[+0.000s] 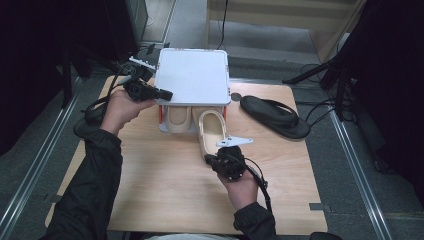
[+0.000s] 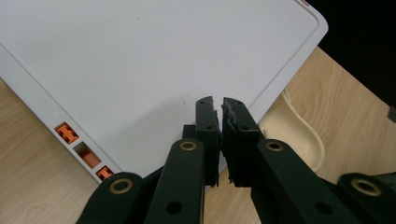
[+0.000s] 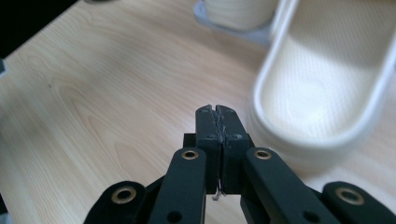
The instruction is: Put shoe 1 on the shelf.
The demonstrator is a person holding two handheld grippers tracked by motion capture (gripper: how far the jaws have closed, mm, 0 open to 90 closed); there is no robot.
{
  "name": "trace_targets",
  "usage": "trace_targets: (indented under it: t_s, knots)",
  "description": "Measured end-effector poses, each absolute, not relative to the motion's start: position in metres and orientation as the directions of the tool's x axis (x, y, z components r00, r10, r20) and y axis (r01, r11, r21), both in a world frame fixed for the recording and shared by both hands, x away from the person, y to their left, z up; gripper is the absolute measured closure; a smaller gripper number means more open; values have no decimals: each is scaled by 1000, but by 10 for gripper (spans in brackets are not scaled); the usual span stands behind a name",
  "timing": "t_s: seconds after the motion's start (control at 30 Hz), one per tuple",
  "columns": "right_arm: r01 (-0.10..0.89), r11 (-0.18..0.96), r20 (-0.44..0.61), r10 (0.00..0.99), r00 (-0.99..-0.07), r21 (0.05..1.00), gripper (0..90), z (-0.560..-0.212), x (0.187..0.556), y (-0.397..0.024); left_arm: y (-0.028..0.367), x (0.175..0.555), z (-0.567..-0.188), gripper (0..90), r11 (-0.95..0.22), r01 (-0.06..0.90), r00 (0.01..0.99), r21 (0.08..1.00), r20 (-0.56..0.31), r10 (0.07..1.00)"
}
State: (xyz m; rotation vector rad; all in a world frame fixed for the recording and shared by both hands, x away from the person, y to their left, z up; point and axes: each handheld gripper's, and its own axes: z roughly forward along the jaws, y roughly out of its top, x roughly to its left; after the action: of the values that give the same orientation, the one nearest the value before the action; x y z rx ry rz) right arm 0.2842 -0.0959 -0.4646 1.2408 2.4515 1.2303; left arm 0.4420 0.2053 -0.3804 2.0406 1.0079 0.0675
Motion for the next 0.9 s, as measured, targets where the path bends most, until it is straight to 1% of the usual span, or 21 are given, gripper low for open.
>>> trace_targets:
  t_s: [0.27,0.47,0.67,0.9]
  knots:
    - [665,307,248,757,-604,681,896,-490,275,-122,205,442,-380,851,-326,631,675,704,-291,678]
    - [694,294,249,785,-568,657,890,-507,280,-132,205,442,-380,851,-323,633,672,704,-292,680]
    - [705,277,257,794,-550,653,900,-511,290,-131,205,442,-380,851,-326,630,674,705,-289,680]
    - [712,283,248,802,-543,643,900,-513,302,-130,205,441,-380,851,-329,627,676,706,-284,679]
